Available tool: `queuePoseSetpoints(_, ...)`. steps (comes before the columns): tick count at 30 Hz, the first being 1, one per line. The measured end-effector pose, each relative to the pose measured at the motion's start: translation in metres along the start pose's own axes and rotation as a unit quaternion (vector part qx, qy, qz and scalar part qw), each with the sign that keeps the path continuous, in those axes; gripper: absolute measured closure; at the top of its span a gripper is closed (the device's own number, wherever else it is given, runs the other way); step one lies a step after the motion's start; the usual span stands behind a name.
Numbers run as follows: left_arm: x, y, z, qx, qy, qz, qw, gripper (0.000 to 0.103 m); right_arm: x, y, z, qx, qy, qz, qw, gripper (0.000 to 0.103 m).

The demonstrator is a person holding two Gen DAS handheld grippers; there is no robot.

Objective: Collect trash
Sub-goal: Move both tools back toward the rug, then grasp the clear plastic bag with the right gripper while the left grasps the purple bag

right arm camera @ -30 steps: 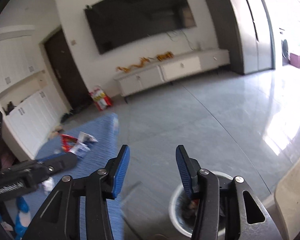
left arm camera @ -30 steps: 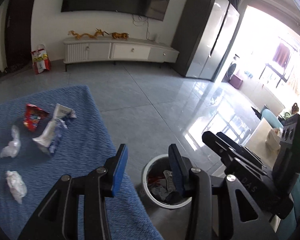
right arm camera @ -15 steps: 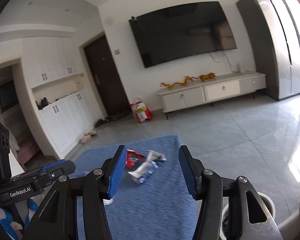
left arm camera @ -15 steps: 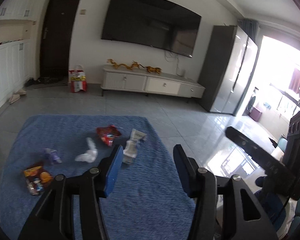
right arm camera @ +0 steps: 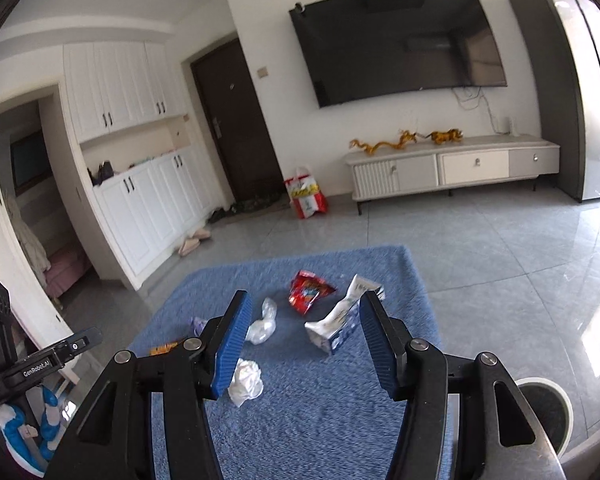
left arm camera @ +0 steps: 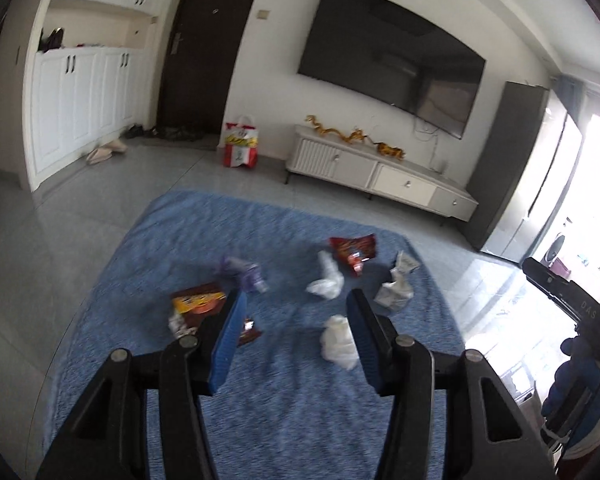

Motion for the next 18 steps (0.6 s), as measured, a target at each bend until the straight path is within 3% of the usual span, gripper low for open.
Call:
queuePoseSetpoints(9,-0.041,0.005,-0.037,0.004,-0.031,-0.039,0.9987,0.049,-0.060,0.013,-0.019,0.012,-0.009,-0.059,0.998,0.047)
queuePoseSetpoints(11,-0.055,0.003,-0.039,-0.002,-0.035,-0.051,0.9981,0.045,-0.075,0.014,-0.020,0.013,-0.011,-0.071,0.997,0.047)
queuePoseSetpoints(18,-0.114,-0.018,-0.035,-0.028,-0.050,-0.094,0.9939,0.044,-0.138,0.012,-0.035,0.034,-0.029,-0.121,0.992,0.046)
Point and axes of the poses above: each gripper's, at about its wrist camera, not at the fingertips, and x roughly against the way its jaws point, z to its right, y to its underside, the point moved 1 cm from there along -x, roughly the way its jaws point, and after that the axes turned 6 degrees about -z, right-handed, at the moved point
